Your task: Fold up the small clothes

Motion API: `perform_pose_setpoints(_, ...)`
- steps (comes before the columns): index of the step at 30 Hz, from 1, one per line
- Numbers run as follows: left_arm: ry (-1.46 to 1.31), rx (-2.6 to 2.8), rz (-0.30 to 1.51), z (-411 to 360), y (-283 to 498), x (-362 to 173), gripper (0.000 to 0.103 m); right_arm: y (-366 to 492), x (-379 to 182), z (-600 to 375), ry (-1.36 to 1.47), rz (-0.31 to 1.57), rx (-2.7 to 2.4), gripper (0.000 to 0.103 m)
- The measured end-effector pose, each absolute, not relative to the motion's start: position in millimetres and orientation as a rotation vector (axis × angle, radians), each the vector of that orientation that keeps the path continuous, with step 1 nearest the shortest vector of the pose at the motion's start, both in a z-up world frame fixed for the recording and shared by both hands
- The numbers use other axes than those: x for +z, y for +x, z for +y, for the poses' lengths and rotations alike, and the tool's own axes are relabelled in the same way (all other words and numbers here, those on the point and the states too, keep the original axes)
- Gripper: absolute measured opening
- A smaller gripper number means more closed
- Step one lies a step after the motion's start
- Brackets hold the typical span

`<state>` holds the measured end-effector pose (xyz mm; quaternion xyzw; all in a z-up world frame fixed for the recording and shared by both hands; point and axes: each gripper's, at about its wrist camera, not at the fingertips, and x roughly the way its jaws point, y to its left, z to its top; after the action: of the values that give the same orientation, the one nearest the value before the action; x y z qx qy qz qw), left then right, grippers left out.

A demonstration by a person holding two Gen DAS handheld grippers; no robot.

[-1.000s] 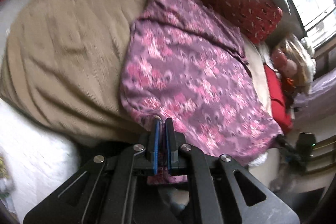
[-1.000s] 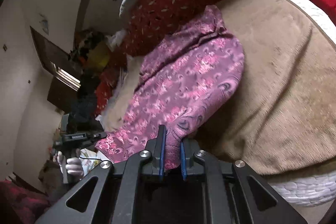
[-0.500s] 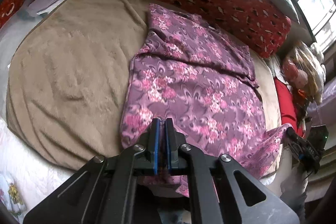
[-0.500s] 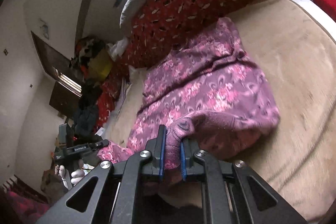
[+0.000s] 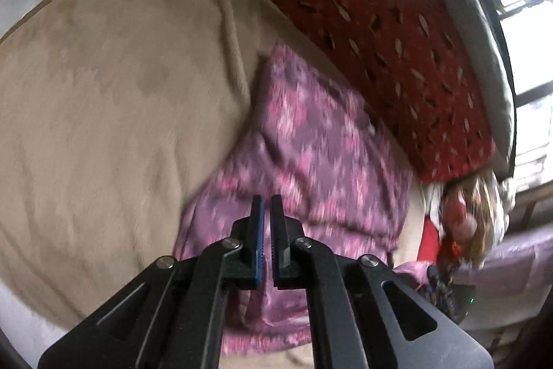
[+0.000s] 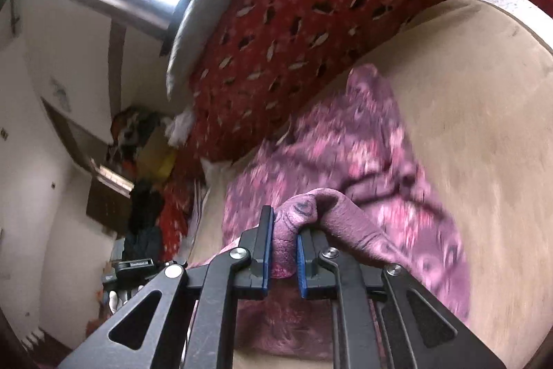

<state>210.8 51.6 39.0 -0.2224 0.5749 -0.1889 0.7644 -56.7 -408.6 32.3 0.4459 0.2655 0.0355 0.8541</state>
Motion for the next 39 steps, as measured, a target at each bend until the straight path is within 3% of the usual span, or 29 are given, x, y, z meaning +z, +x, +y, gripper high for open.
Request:
perform_pose_setpoints(7,-0.366,-0.507,1.242,33.6,233.0,39.3,0.003,-9.5,6.5,-429.6,0.948,0.636,0.042,0.011)
perform_pose_setpoints(9,-0.267,-0.532,1.252,34.6,222.9,31.5,0.012,-10.6,-3.8,-429.5,0.953,0.654,0.046,0.011)
perform_pose_setpoints(11,-0.213,-0.540,1.281,37.7,213.4,20.1,0.036,-16.8,-14.3,-429.2,0.962,0.667,0.044,0.011)
perform_pose_setpoints(12,-0.194,-0.546,1.304,40.0,208.0,12.6,0.040,-21.1,-19.4,-429.5,0.963,0.675,0.034,0.011)
perform_pose_setpoints(18,-0.265,-0.614,1.400,52.3,181.0,-16.6,0.042,-47.3,-35.3,-433.6,1.031,0.685,0.006,0.012)
perform_pose_setpoints(20,-0.260,-0.638,1.400,48.5,174.0,-20.7,0.051,-51.4,-34.0,-429.7,1.021,0.692,0.006,0.012)
perform_pose_setpoints(27,-0.043,-0.586,1.323,13.3,172.9,-21.5,0.052,-64.9,-30.3,-431.3,1.076,0.678,-0.033,0.017)
perform_pose_setpoints(29,-0.038,-0.572,1.326,6.8,178.3,-25.3,0.052,-76.1,-28.1,-438.8,1.146,0.616,-0.033,0.021)
perform_pose_setpoints(31,-0.056,-0.585,1.332,3.9,181.3,-29.3,0.052,-87.4,-22.3,-445.1,1.164,0.560,-0.054,0.033)
perform_pose_setpoints(34,-0.063,-0.610,1.327,3.5,181.1,-33.7,0.054,-88.7,-6.5,-442.8,0.988,0.621,-0.134,0.045)
perform_pose_setpoints(39,-0.083,-0.656,1.314,6.4,181.5,-35.7,0.061,-57.4,-3.4,-426.9,0.684,0.791,-0.207,0.048)
